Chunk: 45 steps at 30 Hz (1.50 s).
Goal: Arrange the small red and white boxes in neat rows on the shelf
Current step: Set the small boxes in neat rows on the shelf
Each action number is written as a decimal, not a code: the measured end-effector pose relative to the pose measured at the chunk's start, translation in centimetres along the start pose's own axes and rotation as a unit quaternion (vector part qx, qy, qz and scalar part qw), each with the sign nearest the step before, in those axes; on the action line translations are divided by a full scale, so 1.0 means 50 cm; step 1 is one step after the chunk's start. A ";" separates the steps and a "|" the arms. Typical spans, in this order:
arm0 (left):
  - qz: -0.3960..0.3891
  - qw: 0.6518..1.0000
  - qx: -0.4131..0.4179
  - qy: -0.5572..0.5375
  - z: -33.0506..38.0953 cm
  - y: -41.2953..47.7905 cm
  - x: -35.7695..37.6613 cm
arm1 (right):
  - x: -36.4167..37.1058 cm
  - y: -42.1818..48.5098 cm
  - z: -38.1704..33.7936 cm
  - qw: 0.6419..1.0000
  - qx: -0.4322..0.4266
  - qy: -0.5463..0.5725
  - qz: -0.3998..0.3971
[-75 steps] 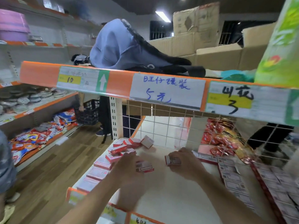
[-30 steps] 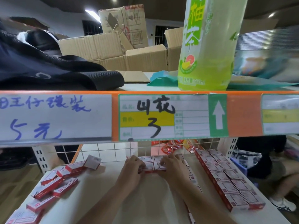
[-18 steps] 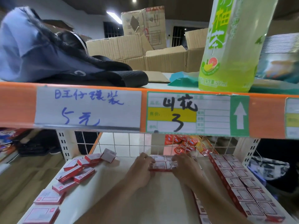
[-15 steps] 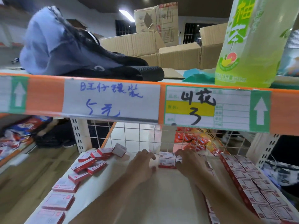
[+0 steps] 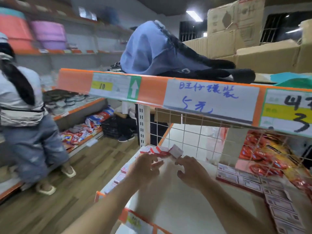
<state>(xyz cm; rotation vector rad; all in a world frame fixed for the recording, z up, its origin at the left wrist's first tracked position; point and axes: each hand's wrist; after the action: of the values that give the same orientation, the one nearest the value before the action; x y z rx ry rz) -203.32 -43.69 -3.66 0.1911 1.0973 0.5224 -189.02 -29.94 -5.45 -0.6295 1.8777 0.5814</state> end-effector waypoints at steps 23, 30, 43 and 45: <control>-0.027 0.998 -0.048 -0.010 -0.163 0.038 -0.040 | 0.116 0.081 -0.135 0.987 0.054 0.152 -0.010; 0.018 0.998 -0.012 -0.055 -0.148 0.027 -0.064 | 0.082 0.045 -0.106 0.980 0.080 0.164 0.086; -0.055 0.978 0.080 -0.183 0.037 0.053 0.094 | -0.048 -0.148 0.107 0.946 0.269 0.089 0.159; -0.069 0.976 0.092 -0.184 0.064 0.057 0.126 | -0.062 -0.175 0.142 0.939 0.287 0.077 0.176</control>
<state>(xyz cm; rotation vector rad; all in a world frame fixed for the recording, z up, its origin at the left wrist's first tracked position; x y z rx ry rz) -199.16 -37.81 -6.08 0.3557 0.7872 0.2456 -177.44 -31.35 -6.07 0.0499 2.1909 0.1809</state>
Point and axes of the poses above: each hand's wrist, its own y-axis towards the middle knuckle, its own x-axis out of the palm, z = x × y, and after that the axes turned 12 degrees about x, right-handed
